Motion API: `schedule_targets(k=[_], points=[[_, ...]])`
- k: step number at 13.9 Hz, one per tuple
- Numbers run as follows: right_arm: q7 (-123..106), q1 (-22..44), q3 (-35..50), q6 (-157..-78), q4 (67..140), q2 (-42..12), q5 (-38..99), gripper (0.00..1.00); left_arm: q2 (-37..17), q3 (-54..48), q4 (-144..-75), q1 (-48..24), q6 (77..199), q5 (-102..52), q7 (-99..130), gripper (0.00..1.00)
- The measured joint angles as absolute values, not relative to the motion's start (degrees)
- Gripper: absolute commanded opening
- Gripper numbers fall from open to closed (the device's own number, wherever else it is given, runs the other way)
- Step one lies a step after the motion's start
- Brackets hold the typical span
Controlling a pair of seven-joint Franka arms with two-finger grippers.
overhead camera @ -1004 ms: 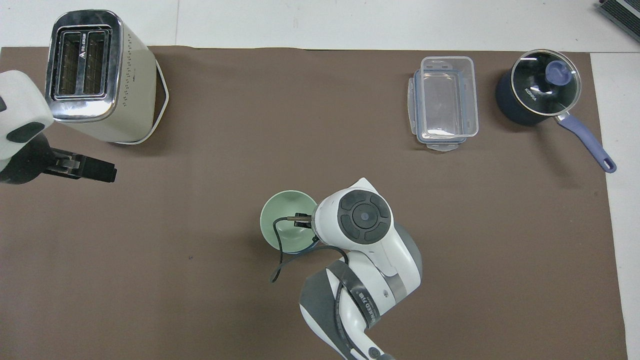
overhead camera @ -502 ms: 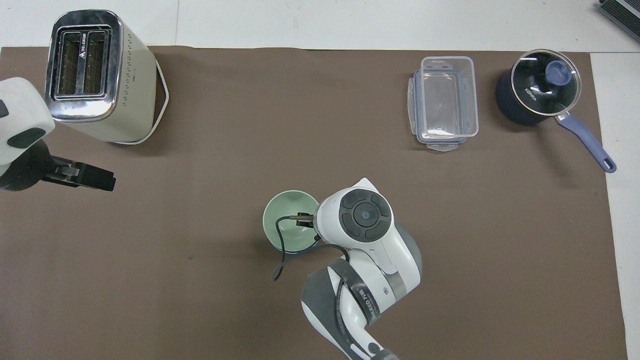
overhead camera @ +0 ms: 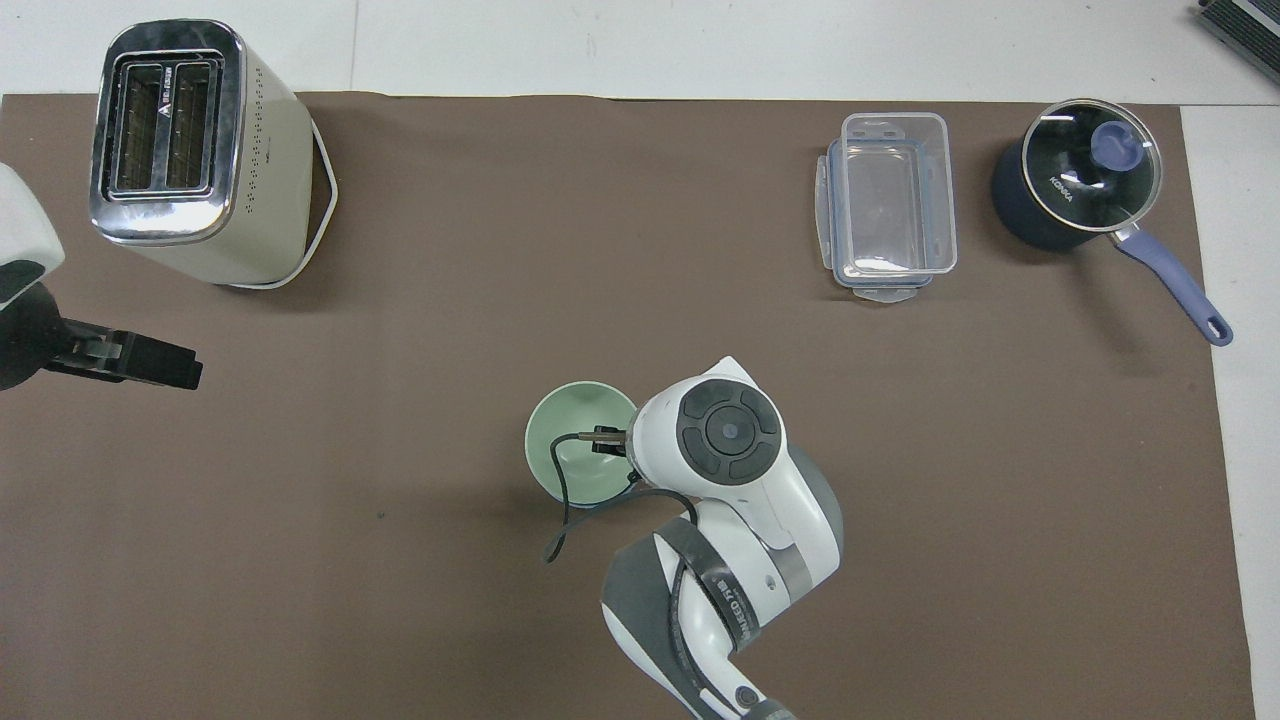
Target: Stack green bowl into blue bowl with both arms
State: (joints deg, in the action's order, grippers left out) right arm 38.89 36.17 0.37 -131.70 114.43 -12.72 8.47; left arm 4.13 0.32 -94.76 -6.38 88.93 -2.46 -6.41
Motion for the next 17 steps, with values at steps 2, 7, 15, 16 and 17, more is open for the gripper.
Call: schedule_targets(k=[2,7,15,16,17], points=[[38.9,36.1,0.4,-131.7,114.5,-12.8,8.5,0.13,4.1,0.3,-94.8,-6.4,88.9,-2.5,-6.4,1.00],[38.9,36.1,0.4,-131.7,114.5,-13.1,8.5,0.34,4.1,0.3,-94.8,-6.4,88.9,-2.5,-6.4,1.00],[37.6,32.5,-0.3,-132.7,110.8,-12.1,8.4,1.00,4.1,0.3,-94.8,-6.4,88.8,-2.5,-6.4,1.00],[36.1,30.7,-0.4,-132.4,110.3,-11.0,8.4,1.00,4.1,0.3,-94.8,-6.4,88.8,-2.5,-6.4,1.00],[34.4,28.9,-0.5,-131.2,109.9,-9.9,8.4,1.00,4.1,0.3,-94.8,-6.4,88.8,-2.5,-6.4,1.00]])
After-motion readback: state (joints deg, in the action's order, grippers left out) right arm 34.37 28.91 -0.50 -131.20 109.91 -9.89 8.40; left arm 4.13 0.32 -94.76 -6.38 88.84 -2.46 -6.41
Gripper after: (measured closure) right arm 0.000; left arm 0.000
